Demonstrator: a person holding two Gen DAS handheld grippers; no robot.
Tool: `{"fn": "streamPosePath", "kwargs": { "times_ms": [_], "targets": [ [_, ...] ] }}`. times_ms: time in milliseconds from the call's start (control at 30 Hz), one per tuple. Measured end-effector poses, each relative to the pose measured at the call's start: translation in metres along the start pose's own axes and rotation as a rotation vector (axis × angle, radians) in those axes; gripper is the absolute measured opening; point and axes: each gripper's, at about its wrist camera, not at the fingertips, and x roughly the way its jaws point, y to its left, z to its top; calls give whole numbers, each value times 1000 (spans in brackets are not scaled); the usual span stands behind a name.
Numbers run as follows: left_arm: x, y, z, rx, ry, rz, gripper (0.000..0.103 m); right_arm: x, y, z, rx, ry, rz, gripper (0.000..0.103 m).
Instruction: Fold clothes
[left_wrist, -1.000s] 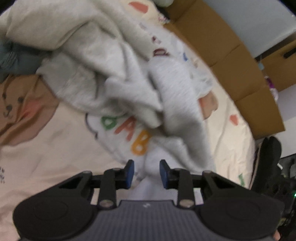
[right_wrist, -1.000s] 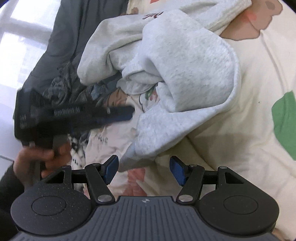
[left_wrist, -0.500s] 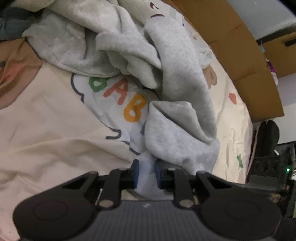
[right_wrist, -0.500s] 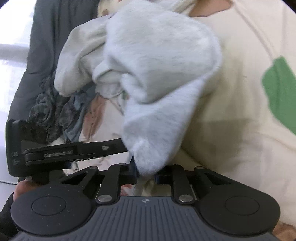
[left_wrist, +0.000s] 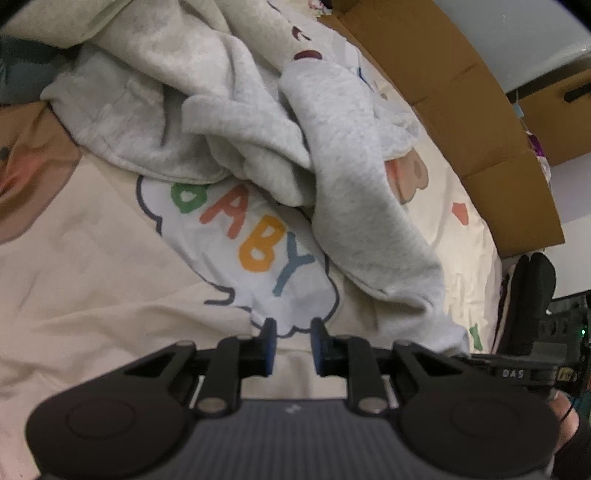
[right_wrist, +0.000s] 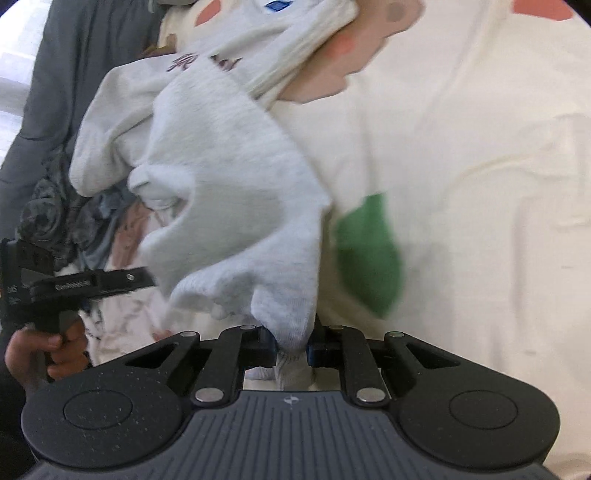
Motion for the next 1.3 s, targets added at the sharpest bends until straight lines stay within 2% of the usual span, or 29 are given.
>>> {"fn": "streamPosePath", "kwargs": {
  "times_ms": [400, 567, 633, 667, 700, 900, 1233, 1267, 1300],
  "targets": [
    [2, 1, 0, -3, 0, 18, 20, -60, -52, -6, -2, 6, -130, 13],
    [5, 2, 1, -12, -5, 28, 20, -73, -76, -13, 56, -41, -121, 18],
    [6, 2, 0, -15, -2, 28, 20, -78, -85, -17, 81, -63, -114, 38],
    [6, 2, 0, -13, -1, 29, 20, -78, -88, -20, 92, -74, -110, 52],
    [6, 2, 0, -11, -1, 30, 20, -77, -90, -24, 100, -80, -101, 56],
    [9, 5, -2, -25, 2, 40, 20, -75, -108, -47, 231, -147, -13, 58],
    [7, 6, 0, -28, -21, 42, 20, -56, -126, -70, 466, -274, 132, 56],
    [7, 6, 1, -29, -26, 43, 20, -55, -127, -70, 481, -286, 142, 44],
    [6, 6, 2, -30, -32, 45, 20, -55, -129, -70, 504, -287, 146, 22]
  ]
}}
